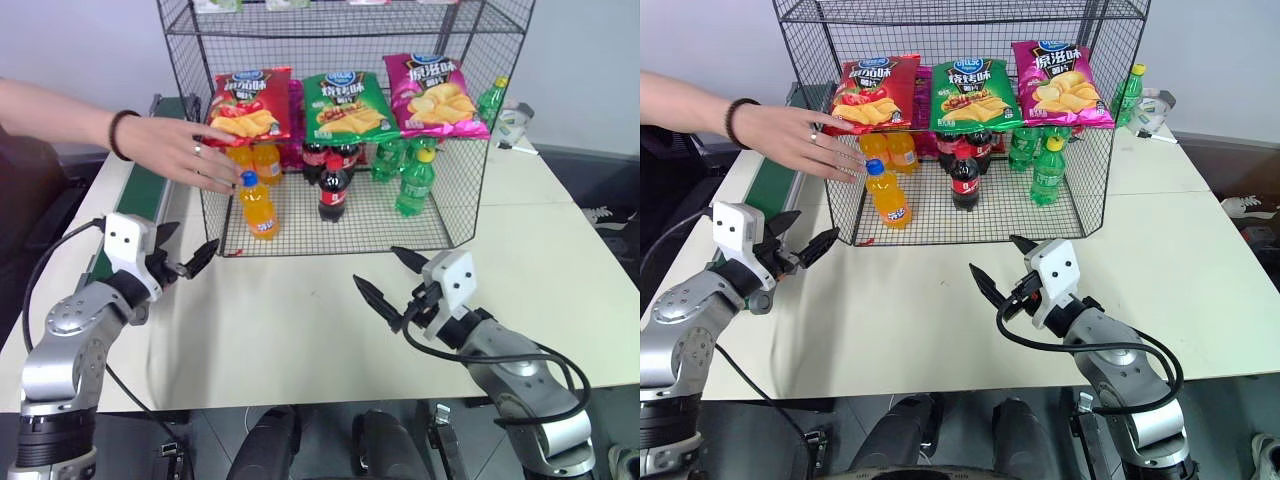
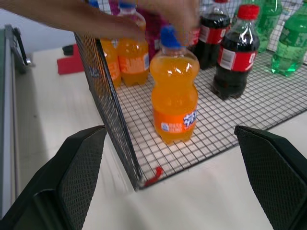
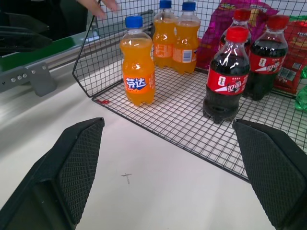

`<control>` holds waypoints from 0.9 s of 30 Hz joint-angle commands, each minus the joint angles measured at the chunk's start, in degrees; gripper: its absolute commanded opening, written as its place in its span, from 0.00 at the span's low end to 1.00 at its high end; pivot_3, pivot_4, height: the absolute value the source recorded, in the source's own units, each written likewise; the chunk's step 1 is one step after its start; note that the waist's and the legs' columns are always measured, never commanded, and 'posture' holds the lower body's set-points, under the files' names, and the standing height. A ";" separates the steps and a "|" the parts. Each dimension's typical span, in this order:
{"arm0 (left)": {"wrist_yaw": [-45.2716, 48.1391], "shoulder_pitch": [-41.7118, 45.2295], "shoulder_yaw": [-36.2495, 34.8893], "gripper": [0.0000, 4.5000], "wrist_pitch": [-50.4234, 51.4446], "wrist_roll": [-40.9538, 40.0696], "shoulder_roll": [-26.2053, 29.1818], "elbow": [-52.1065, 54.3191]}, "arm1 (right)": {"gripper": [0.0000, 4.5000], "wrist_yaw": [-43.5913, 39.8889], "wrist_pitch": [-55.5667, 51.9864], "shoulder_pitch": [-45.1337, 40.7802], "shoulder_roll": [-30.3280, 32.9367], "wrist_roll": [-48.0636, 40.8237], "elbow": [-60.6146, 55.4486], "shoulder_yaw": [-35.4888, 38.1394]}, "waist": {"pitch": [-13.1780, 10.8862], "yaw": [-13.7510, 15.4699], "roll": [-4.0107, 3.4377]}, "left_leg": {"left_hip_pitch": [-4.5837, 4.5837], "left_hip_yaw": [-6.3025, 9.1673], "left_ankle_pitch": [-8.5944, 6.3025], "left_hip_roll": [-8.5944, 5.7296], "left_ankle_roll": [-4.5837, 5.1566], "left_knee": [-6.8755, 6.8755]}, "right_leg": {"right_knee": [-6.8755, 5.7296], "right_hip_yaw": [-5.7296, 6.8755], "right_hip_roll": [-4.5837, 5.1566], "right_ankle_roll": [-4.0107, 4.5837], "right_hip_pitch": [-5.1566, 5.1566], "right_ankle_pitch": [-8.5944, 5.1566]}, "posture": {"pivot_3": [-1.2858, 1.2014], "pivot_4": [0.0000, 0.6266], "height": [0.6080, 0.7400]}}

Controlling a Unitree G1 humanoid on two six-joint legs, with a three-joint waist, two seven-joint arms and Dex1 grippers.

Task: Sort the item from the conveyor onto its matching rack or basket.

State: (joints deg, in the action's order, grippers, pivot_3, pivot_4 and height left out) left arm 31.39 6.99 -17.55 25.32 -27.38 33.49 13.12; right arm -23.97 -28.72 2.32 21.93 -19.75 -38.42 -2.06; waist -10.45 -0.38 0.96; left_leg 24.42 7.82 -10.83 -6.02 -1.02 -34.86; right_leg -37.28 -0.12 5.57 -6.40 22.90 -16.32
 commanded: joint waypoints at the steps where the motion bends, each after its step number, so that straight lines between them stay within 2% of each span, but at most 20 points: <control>1: -0.10 0.86 -0.68 0.99 -1.72 0.56 -0.15 -0.19 | 1.00 -0.14 1.62 -0.57 0.02 -0.39 -2.00 0.66 | 0.00 0.00 0.00 | 0.00 0.00 0.00 0.00 0.00 0.00 | 0.00 0.00 0.00 0.00 0.00 0.00 | 0.52 0.24 1.00; 15: -1.08 -0.13 -0.44 0.99 -0.96 1.26 -0.92 0.53 | 1.00 0.64 0.93 -0.09 -0.16 -0.70 -3.08 0.22 | 0.00 -0.01 0.00 | 0.00 0.00 0.00 0.00 0.00 0.01 | 0.01 0.00 0.00 0.00 0.00 0.00 | 0.52 0.24 1.00; 27: -3.76 -4.98 -3.69 0.99 1.81 -0.35 -1.05 5.47 | 1.00 0.22 0.18 0.29 0.06 -1.58 -3.46 -1.41 | 0.00 0.02 0.00 | 0.00 0.00 0.00 0.01 0.00 0.01 | 0.02 0.00 0.00 0.01 0.00 -0.01 | 0.52 0.24 1.00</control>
State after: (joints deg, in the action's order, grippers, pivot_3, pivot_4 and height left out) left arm 28.28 2.33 -19.29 27.06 -26.81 32.28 16.20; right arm -23.66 -28.96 3.23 21.95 -20.58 -38.74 -3.43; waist -10.45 -0.36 0.96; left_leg 24.43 7.83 -10.83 -6.01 -1.03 -34.85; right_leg -37.26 -0.13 5.57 -6.39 22.90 -16.32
